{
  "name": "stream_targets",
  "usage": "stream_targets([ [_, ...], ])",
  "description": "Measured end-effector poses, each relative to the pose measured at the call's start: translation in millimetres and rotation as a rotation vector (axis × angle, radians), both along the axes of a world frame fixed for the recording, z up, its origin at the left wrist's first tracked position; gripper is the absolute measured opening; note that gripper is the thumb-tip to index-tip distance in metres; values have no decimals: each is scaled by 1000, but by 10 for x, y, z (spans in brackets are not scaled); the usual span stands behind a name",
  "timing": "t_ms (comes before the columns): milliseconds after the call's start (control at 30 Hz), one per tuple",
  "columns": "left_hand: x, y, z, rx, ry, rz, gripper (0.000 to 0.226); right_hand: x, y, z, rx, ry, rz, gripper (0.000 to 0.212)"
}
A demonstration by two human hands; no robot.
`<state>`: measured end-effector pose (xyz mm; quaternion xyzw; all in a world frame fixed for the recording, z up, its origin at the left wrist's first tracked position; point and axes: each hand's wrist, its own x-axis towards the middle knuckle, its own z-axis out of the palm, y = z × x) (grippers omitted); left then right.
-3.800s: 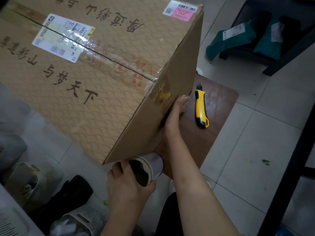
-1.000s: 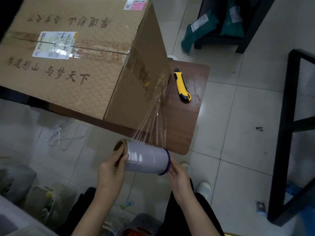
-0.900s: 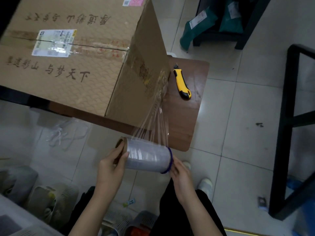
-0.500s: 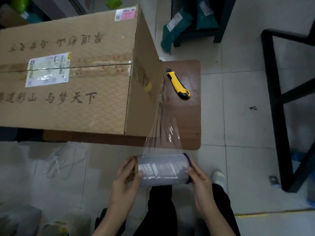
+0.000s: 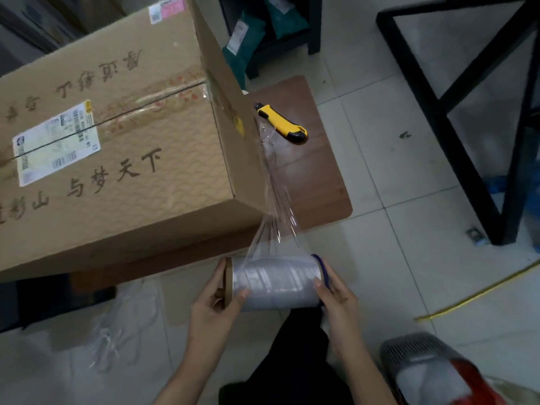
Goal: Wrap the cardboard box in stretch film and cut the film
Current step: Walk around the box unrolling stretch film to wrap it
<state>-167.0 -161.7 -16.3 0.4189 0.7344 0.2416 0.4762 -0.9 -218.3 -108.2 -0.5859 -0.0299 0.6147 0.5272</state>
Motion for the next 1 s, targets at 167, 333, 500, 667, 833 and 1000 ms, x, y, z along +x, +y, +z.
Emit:
stream_targets([
  [167, -190, -125, 26, -10, -24, -54, 65, -279, -218, -29, 22, 26, -98, 40],
  [333, -478, -172, 101, -13, -34, -185, 64, -615, -375, -34, 46, 28, -179, 39],
  [500, -875, -152, 121, -72, -45, -328, 73, -1127, -564, -122, 40, 6, -268, 40],
  [667, -1387, -3, 207, -58, -5, -513, 73, -1842, -581, -69, 32, 22, -453, 62],
  [833, -1844, 106, 308, -2, 24, -661, 56, -2504, -623, -8, 43, 73, -579, 63],
  [1000, -2240, 38, 266, 21, -2, -685, 56, -2969, -786, -4, 87, 52, -631, 41],
])
